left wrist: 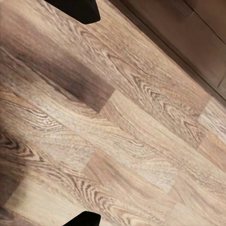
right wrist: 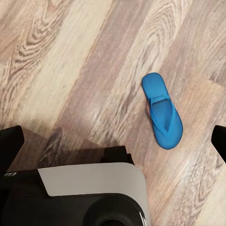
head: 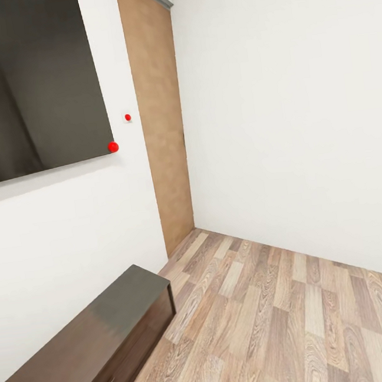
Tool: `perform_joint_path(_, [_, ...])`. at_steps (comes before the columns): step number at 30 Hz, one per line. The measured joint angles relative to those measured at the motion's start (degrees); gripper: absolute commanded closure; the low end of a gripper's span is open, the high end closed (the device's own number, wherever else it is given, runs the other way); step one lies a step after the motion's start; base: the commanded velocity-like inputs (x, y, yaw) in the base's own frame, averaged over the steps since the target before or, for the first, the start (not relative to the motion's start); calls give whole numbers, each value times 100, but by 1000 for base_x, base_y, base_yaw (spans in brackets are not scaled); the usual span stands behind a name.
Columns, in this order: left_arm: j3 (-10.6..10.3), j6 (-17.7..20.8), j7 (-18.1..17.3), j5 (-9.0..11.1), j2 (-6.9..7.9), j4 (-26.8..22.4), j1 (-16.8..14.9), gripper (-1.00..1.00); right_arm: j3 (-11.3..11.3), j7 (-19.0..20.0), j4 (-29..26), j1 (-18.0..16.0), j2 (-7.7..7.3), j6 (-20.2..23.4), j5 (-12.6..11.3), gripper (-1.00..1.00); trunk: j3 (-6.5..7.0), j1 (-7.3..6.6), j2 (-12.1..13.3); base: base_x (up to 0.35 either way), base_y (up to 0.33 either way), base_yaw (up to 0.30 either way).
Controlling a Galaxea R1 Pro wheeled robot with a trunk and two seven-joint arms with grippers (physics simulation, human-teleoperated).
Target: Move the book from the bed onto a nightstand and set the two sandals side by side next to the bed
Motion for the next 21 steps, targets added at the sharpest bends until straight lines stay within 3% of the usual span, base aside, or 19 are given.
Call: perform_joint_path(21, [0,0,-1,0,0,0,0,-100,-2,0,0,0,0,3,0,-100,0,0,0,0,0,89])
